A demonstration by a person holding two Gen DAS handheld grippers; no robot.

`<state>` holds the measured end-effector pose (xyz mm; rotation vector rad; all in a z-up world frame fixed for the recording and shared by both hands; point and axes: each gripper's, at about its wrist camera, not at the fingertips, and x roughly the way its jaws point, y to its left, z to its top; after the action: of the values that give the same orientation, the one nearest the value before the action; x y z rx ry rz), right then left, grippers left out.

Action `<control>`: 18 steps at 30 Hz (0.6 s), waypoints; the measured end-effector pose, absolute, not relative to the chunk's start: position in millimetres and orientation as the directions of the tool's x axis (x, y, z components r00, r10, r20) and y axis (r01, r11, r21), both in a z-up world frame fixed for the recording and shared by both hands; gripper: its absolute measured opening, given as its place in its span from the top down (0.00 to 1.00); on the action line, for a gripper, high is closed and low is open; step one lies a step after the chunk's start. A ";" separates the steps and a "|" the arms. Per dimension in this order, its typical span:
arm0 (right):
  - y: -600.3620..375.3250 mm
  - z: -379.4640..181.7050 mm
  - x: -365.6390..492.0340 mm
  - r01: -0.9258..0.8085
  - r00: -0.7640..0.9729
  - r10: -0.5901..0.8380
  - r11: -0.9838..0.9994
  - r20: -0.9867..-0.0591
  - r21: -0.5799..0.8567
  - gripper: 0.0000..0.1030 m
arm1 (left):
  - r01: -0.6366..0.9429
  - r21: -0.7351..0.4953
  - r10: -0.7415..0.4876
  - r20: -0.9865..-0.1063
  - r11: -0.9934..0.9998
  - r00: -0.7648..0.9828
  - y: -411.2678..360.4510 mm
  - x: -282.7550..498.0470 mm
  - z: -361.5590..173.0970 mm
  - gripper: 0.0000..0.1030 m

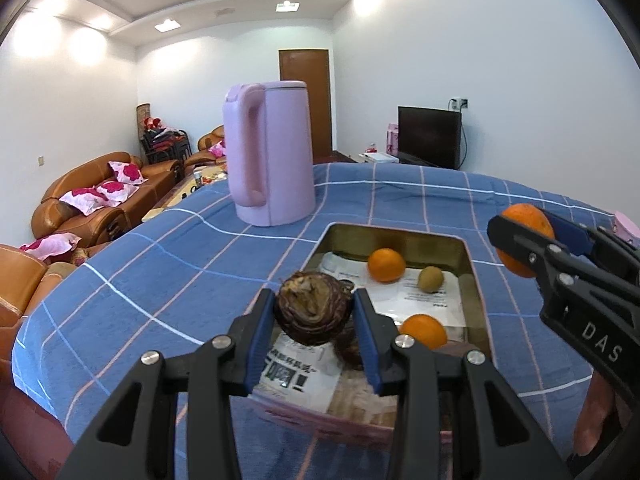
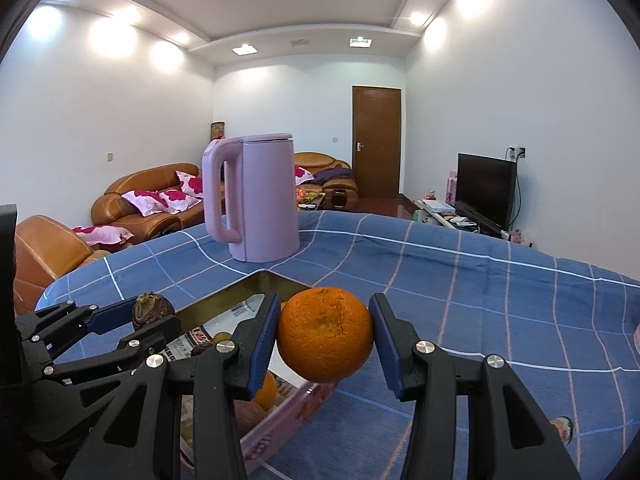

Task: Organize fruits
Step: 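Carry the mushroom in the left tool over the tin while the right tool carries the orange there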

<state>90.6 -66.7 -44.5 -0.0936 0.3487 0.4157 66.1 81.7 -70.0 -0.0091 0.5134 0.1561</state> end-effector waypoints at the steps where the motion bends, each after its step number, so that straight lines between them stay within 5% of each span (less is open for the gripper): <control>1: -64.0 -44.9 91.6 -0.414 0.855 0.381 0.910 -0.353 -0.019 0.53 | -0.152 0.031 0.147 -0.491 0.988 0.858 82.5 66.1 -70.5 0.60; 18: -32.2 -56.0 111.0 -0.440 0.823 0.387 0.897 -0.416 -0.036 0.53 | -0.148 0.028 0.140 -0.538 0.989 0.832 88.6 70.8 -80.3 0.60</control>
<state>111.0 -32.2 -56.0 -0.1328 0.4130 0.4416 70.8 88.6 -80.3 -0.0147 0.5689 0.1524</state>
